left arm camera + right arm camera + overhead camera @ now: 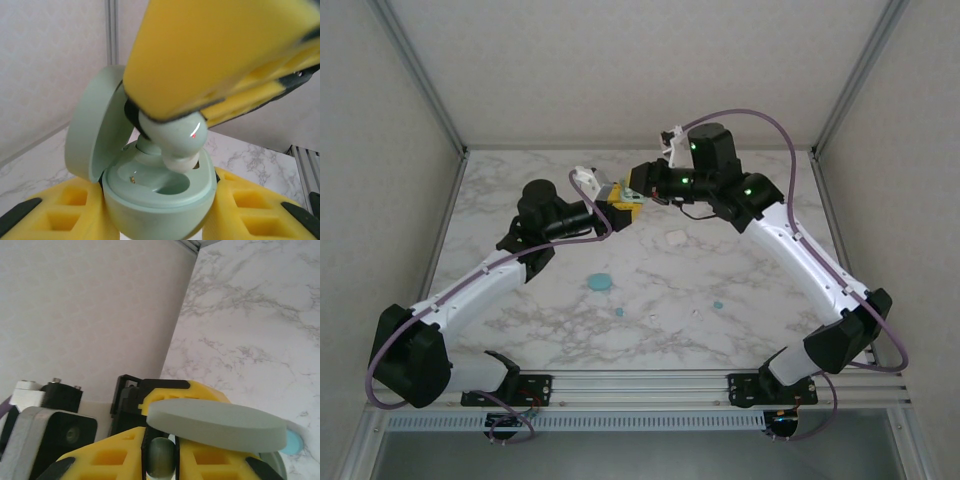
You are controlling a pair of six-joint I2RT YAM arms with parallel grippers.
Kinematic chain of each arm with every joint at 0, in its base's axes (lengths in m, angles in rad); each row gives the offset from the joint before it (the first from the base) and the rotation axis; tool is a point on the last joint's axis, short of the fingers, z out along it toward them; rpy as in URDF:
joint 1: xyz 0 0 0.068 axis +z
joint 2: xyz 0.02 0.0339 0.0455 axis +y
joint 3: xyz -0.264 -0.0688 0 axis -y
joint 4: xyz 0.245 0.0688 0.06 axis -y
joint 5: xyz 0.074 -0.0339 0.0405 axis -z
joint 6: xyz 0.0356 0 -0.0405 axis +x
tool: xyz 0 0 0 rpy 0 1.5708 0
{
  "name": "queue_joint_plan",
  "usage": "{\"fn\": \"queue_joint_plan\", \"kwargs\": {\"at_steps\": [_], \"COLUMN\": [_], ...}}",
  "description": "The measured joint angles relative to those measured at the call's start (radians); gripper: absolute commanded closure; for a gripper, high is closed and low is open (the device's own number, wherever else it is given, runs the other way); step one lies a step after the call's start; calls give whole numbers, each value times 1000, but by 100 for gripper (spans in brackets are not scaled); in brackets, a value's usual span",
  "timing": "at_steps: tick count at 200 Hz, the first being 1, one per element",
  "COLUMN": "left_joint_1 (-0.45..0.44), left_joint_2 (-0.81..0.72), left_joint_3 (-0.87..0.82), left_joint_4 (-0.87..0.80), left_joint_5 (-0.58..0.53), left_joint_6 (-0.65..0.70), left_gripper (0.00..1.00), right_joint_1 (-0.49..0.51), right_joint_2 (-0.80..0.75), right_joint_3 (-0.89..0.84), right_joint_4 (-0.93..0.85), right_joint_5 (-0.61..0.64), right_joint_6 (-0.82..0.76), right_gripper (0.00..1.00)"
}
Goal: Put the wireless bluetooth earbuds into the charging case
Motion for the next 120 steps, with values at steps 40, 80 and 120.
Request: {"fn": "queue_joint_plan", "kwargs": {"at_steps": [40,80,120], "left_joint_1": [-4,-4,-4], "left_joint_2": [0,0,0], "left_joint_3": [2,2,3], "left_joint_4": [-4,-3,3], "left_joint_5": [3,2,-2], "left_joint_6": [0,0,-1], "left_gripper": [69,69,69], "right_joint_1": [8,10,14], "right_joint_2": [5,5,5], "right_joint_3": [0,0,0], "right_joint_4": [-2,5,6], "right_joint_5": [17,16,17], "right_joint_6": [-14,-13,-13], "right_gripper": [78,79,78]}}
